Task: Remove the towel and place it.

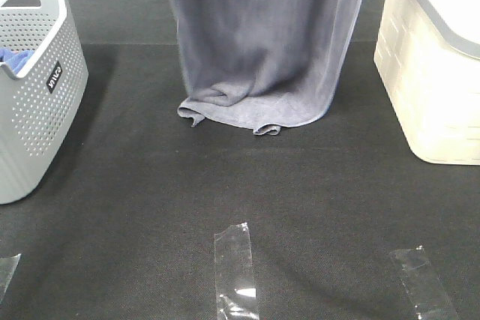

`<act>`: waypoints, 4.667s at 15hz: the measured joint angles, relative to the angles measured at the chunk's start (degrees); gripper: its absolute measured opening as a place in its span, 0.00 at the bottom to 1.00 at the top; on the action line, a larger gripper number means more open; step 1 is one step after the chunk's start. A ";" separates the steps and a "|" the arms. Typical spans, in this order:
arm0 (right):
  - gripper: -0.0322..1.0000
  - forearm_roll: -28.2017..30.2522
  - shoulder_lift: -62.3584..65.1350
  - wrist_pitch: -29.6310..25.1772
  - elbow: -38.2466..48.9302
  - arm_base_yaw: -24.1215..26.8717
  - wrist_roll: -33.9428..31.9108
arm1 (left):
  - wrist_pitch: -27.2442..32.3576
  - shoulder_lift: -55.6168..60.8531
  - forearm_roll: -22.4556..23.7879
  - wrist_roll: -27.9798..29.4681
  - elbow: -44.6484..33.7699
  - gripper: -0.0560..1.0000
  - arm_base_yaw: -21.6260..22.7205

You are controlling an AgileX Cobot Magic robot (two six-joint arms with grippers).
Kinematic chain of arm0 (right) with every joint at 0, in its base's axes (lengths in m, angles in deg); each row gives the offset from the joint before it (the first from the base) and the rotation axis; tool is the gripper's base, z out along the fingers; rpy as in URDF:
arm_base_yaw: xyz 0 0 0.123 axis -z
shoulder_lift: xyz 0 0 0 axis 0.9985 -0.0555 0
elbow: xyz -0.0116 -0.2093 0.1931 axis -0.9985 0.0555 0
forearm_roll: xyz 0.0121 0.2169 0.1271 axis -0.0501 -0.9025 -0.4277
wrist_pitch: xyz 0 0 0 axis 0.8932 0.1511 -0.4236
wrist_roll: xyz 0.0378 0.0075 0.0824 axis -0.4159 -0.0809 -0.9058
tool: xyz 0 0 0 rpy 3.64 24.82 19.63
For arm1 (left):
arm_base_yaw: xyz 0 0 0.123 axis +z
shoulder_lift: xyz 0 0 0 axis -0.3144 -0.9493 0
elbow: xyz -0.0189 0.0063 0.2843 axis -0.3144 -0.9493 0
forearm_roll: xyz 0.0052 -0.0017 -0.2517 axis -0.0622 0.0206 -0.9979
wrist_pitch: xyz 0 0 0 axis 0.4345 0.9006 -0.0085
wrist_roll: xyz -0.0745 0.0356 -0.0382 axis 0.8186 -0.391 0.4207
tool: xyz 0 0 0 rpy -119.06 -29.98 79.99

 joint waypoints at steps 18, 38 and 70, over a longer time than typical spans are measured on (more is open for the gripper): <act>0.03 12.26 -11.52 47.10 -18.74 0.17 0.00 | -63.08 -13.46 26.18 17.99 15.87 0.05 8.31; 0.03 -0.40 -10.14 -13.35 -5.67 -0.11 -0.52 | 14.95 -14.84 -18.39 -3.21 14.55 0.05 6.13; 0.03 -33.52 50.02 -12.49 91.39 -0.46 -3.61 | 10.94 48.93 -45.32 8.02 -101.41 0.05 -3.27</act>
